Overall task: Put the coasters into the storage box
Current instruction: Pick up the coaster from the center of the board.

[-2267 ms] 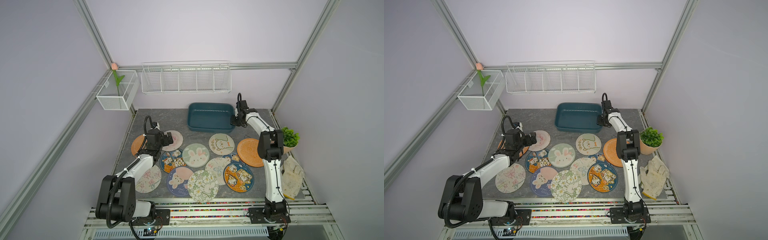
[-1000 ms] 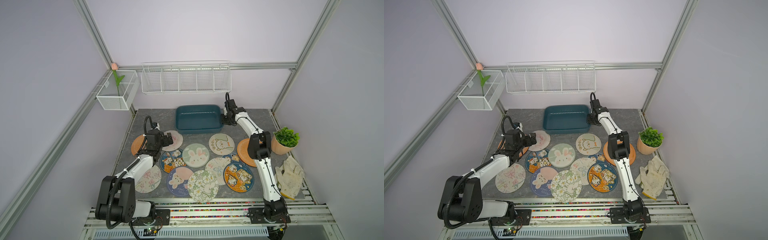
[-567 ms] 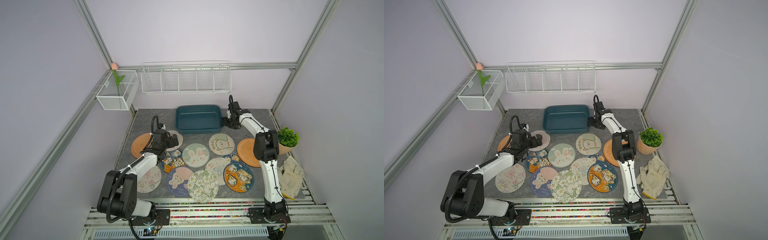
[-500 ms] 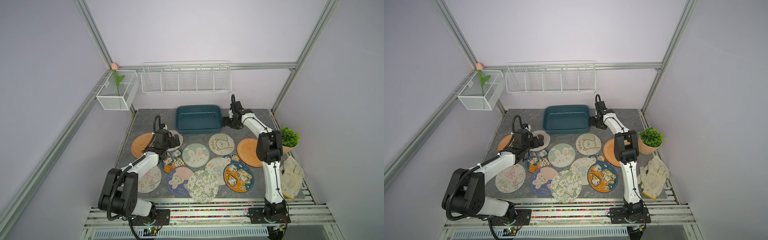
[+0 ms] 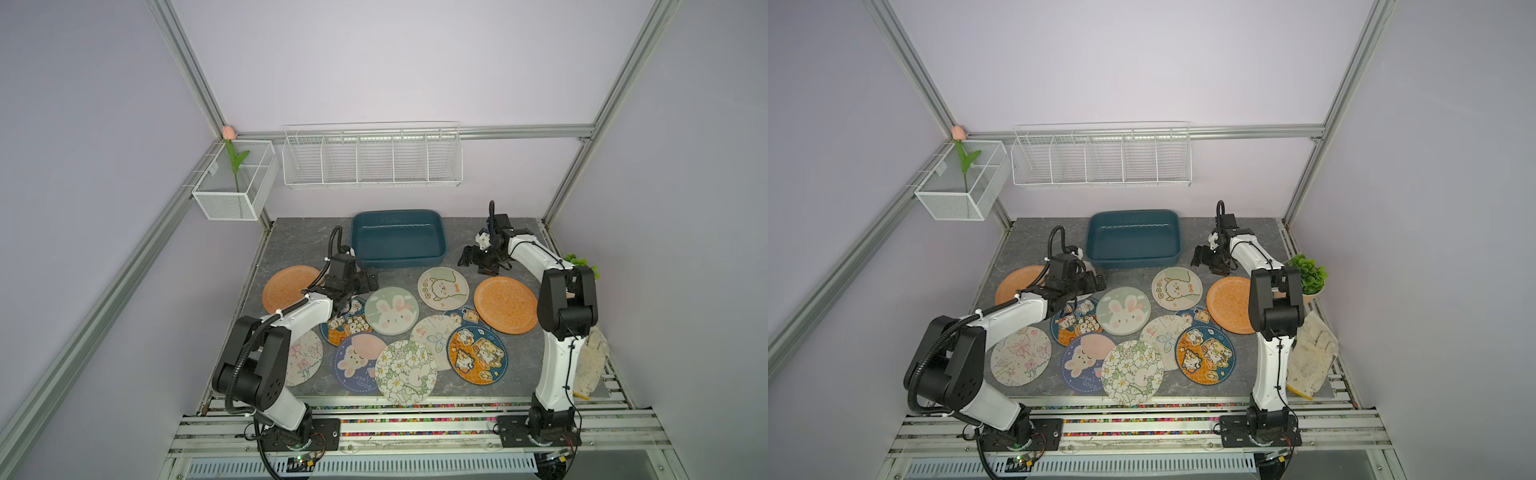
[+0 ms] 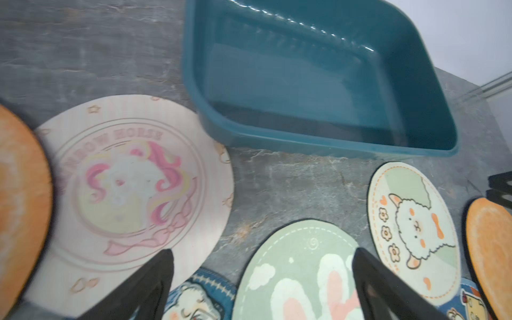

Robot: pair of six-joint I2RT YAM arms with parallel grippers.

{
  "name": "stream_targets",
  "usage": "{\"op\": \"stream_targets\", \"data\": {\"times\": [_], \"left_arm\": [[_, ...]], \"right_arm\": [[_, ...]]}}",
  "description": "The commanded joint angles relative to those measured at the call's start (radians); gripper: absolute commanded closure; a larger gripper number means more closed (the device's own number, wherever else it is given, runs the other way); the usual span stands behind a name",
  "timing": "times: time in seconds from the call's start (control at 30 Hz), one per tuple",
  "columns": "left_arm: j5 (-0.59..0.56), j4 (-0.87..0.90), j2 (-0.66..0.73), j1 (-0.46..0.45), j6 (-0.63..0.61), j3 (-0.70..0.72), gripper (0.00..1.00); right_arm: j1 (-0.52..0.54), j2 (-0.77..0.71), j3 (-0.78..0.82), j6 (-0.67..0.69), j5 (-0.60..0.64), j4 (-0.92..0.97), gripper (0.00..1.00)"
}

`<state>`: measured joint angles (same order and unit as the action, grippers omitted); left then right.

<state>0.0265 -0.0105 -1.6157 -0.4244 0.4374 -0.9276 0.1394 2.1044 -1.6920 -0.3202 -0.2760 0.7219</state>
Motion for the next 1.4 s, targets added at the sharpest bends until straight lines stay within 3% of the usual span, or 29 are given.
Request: {"op": "stream_targets", "data": {"times": [0.0, 0.23, 0.53, 0.97, 1.37], "left_arm": [[0.068, 0.013, -0.085, -0.059, 0.075, -0.109, 0.02], [0.168, 0.015, -0.291, -0.162, 0.174, -0.316, 0.12], [0.209, 0.145, -0.466, -0.249, 0.195, -0.521, 0.25], [0.112, 0.296, -0.547, -0.281, 0.163, -0.617, 0.32], [0.124, 0.349, -0.603, -0.288, 0.163, -0.665, 0.35]], "right_arm": [[0.006, 0.008, 0.004, 0.035, -0.046, 0.032, 0.15], [0.004, -0.006, 0.039, 0.047, -0.039, 0.042, 0.15], [-0.002, -0.015, 0.080, 0.062, -0.034, 0.039, 0.16], [-0.004, -0.008, 0.107, 0.076, -0.025, 0.047, 0.19], [0.004, 0.018, 0.118, 0.092, -0.025, 0.064, 0.24]]}}
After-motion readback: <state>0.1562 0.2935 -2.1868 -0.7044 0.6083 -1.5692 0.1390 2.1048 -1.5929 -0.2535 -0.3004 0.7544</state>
